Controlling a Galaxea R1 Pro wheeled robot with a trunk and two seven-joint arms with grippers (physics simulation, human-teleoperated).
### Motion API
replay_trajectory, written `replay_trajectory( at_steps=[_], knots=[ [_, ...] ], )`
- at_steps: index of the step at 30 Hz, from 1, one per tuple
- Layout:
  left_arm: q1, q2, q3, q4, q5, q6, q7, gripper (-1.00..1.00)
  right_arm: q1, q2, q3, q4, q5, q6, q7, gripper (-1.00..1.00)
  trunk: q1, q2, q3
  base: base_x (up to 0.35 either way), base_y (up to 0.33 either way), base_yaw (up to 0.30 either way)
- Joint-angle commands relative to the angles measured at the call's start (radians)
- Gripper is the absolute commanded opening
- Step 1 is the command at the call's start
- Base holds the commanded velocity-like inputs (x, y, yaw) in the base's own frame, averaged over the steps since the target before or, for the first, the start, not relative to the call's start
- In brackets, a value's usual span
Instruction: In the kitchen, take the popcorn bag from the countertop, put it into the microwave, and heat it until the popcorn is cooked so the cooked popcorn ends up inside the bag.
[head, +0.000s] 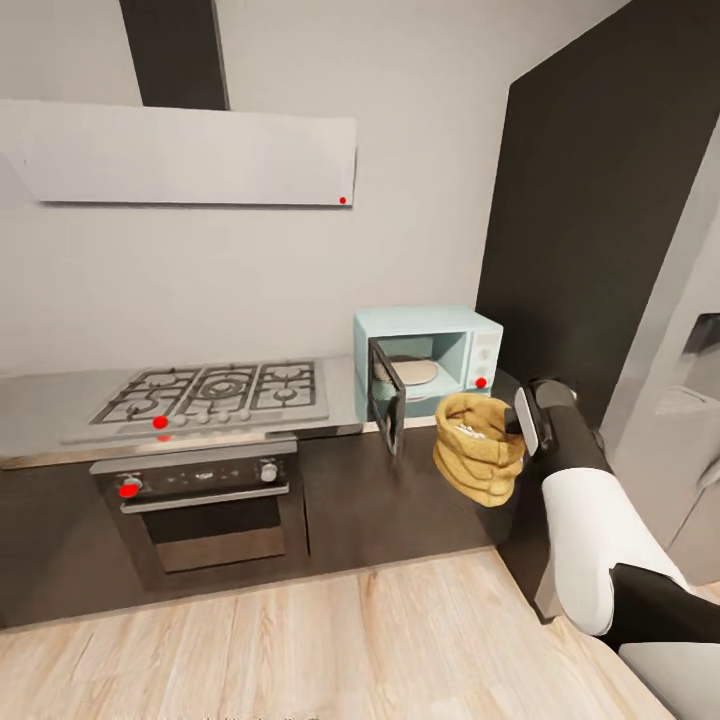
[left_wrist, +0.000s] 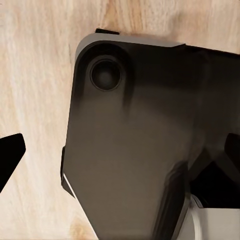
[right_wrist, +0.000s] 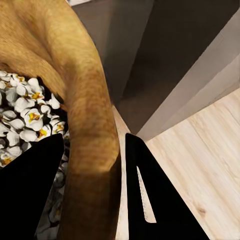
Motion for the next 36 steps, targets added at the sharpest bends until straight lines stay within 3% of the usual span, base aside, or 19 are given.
replay_trajectory(
  at_steps=[1,6,18,29,36],
  knots=[
    [0.0,0.0,0.001,-0.001,0.006,-0.002,0.001,1.0,-0.001,0.001,-0.002,-0.001,0.005,0.004,0.003,-1.0,0.0,-0.001,-0.001,0.0,0.0,0.264],
    [0.0,0.0,0.002,-0.001,0.006,-0.002,0.001,1.0,-0.001,-0.001,-0.002,-0.001,0.006,0.004,0.003,-1.0,0.0,-0.001,-0.001,0.0,0.0,0.224],
    [0.0,-0.001,0.003,-0.004,0.008,-0.003,0.001,1.0,-0.001,-0.004,0.0,-0.003,0.005,0.004,0.004,-1.0,0.0,-0.001,-0.001,0.004,0.0,0.01],
    [0.0,0.0,0.002,-0.003,0.008,-0.002,0.001,1.0,-0.001,-0.006,0.003,-0.01,0.006,0.004,0.004,-1.0,0.0,-0.001,-0.001,0.265,0.0,0.0],
    [0.0,0.0,0.002,-0.003,0.008,-0.003,0.001,1.0,-0.001,-0.007,0.002,-0.136,0.005,0.004,0.003,-1.0,0.0,-0.001,-0.001,0.18,0.0,0.0]
  ],
)
